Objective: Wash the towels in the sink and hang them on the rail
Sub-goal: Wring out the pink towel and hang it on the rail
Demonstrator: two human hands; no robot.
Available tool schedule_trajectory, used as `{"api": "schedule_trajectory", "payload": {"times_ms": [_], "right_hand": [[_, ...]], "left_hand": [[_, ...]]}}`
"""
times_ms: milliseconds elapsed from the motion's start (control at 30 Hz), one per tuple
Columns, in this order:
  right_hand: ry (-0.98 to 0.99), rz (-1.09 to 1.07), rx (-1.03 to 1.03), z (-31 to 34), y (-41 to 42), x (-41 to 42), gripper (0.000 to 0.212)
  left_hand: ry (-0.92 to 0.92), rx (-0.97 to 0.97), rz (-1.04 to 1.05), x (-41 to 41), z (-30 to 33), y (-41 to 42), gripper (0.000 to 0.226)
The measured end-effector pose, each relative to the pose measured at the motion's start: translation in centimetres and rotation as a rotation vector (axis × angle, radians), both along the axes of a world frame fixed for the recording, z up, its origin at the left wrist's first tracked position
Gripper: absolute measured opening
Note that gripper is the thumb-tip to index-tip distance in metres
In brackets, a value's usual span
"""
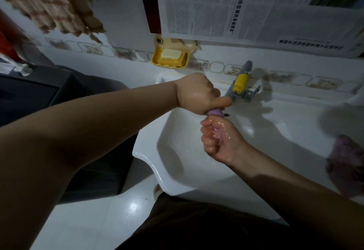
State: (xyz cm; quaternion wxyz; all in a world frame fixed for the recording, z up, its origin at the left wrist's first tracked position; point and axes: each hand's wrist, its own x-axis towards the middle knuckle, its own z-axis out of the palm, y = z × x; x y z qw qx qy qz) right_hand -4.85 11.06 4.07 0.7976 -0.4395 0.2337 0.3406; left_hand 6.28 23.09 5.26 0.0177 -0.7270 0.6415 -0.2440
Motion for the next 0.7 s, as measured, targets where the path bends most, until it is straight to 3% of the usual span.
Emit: {"api": "schedule_trajectory", "payload": {"times_ms": [100,200,300,400,467,567,633,700], "right_hand": [[-0.016,-0.035,0.050,1.0,-0.5,0.0,0.044],[-0.025,0.000,0.074,1.5,-1.2,0.0,0.040],[-0.001,0.148,0.013,1.0,-2.7,1.1,0.030],[-0.011,0.337,-0.125,0.0,-5.1,3.1,0.021],[-0.087,0.389,-0.260,-0.7,-6.4,4.1,0.017],[-0.326,0.385,-0.582,-2.7,-8.1,4.5,0.070],[-0.638,0.319,-0.811,-4.1,-8.9,3.5,0.087],[-1.018,0.247,-1.071,-5.8,-10.0,1.9,0.086]], "left_hand": [[-0.036,-0.045,0.040,0.0,1.0,-0.5,0.022],[-0.025,-0.116,0.061,-0.4,0.7,-0.9,0.024],[0.001,-0.124,0.143,-0.9,-0.5,-0.4,0.025],[0.084,-0.003,0.308,-1.9,-2.8,0.0,0.026],[0.324,0.106,0.588,-3.6,-3.7,-0.9,0.023],[0.805,0.082,0.974,-5.6,-4.6,-2.3,0.019],[1.257,-0.116,1.108,-6.2,-4.6,-2.9,0.016],[1.758,-0.387,1.201,-6.8,-4.4,-3.5,0.011]]}}
